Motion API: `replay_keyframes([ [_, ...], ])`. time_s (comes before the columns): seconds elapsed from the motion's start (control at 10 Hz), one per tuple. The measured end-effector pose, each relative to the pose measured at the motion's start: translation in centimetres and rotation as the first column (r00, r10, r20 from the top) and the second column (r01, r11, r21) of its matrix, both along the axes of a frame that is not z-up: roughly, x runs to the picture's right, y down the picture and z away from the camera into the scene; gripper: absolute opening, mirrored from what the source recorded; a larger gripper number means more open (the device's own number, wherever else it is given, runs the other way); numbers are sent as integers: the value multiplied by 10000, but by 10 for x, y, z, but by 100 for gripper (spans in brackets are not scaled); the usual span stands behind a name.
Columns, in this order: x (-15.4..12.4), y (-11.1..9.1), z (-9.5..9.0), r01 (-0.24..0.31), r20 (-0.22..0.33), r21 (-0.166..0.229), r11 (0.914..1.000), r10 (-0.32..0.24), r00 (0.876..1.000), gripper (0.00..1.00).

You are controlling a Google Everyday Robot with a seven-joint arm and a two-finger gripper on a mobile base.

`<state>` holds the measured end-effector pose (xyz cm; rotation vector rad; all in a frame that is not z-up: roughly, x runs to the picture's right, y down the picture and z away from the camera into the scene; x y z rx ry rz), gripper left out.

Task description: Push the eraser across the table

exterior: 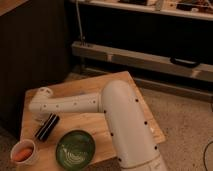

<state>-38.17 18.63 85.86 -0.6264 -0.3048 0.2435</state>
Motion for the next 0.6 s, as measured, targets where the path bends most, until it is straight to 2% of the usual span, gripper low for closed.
replay_keyframes([
  [0.1, 0, 0, 0, -1, -1, -1, 10000, 1, 10000, 3],
  [0.6, 4, -2, -4, 76, -62, -10, 10000, -76, 10000, 4],
])
